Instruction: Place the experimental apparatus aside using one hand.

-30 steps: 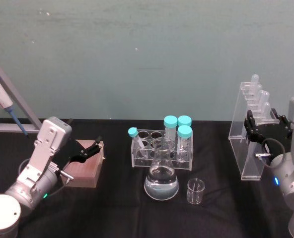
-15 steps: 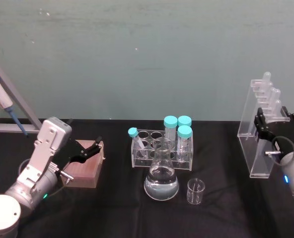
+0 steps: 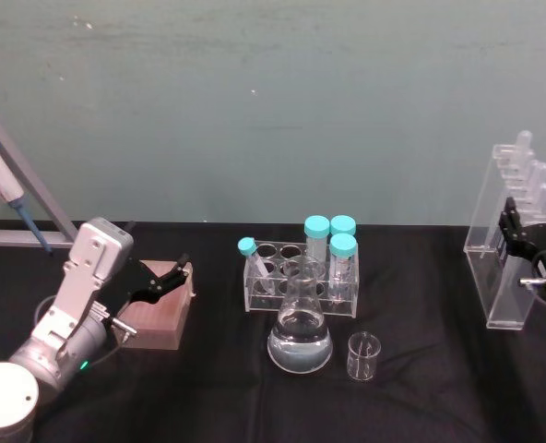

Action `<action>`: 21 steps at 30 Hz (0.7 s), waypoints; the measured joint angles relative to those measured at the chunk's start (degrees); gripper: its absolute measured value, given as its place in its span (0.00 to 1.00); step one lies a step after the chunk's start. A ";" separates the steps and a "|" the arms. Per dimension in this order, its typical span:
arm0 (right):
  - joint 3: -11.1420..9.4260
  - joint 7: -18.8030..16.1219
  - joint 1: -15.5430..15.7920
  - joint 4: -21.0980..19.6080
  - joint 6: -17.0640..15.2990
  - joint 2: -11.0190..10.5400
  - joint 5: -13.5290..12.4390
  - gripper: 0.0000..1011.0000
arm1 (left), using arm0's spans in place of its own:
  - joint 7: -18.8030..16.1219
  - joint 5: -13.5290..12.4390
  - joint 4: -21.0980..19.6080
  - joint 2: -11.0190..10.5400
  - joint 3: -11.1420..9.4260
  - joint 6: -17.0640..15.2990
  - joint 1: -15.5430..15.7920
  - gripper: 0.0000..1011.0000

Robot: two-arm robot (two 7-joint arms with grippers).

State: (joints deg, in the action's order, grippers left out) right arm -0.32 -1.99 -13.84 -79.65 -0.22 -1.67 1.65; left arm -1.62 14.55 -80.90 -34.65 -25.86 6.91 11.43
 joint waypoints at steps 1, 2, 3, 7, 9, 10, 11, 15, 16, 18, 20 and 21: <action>-0.12 -0.05 0.00 0.00 0.00 -0.09 -0.06 0.59 | 0.00 0.00 0.00 0.00 0.00 0.00 0.00 0.99; -0.26 -0.12 -0.01 0.00 0.00 -0.21 -0.15 0.59 | 0.00 0.00 0.00 0.00 0.00 0.00 0.00 0.99; -0.51 -0.29 -0.03 0.00 0.00 -0.45 -0.32 0.59 | 0.00 0.00 0.00 0.00 0.00 0.00 0.00 0.99; -1.17 -0.94 -0.05 -0.08 0.00 -1.28 -0.86 0.59 | 0.00 0.00 0.00 0.01 0.00 0.00 0.00 0.99; -1.39 -1.18 -0.05 -0.09 0.02 -1.57 -1.05 0.59 | 0.00 0.00 0.00 0.00 0.00 0.00 0.00 0.99; -1.52 -1.30 -0.05 -0.09 0.04 -1.74 -1.15 0.59 | 0.00 0.00 0.00 0.00 0.00 0.00 0.00 0.99; -1.63 -1.40 -0.04 -0.09 0.08 -1.88 -1.25 0.59 | 0.00 0.00 0.00 0.00 0.00 0.00 0.00 0.99; -2.37 -2.05 0.02 -0.09 0.19 -2.77 -1.94 0.59 | 0.00 0.00 0.00 0.00 0.00 0.00 0.00 0.99; -2.48 -2.15 0.03 -0.09 0.22 -2.90 -2.06 0.59 | 0.00 0.00 0.00 0.00 0.00 0.00 0.00 0.99; -2.69 -2.36 0.05 -0.09 0.26 -3.16 -2.29 0.59 | 0.00 0.00 0.00 0.00 0.00 0.00 0.00 0.99; -2.98 -2.65 0.06 -0.08 0.30 -3.55 -2.62 0.59 | 0.00 0.00 0.00 0.00 0.00 0.00 0.00 0.99; -3.07 -2.72 0.06 -0.07 0.32 -3.65 -2.70 0.59 | 0.00 0.00 0.00 0.00 0.00 0.00 0.00 0.99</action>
State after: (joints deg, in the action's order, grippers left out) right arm -3.39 -4.72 -13.78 -79.71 0.10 -5.32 -1.05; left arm -1.62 14.55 -80.90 -34.64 -25.86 6.91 11.43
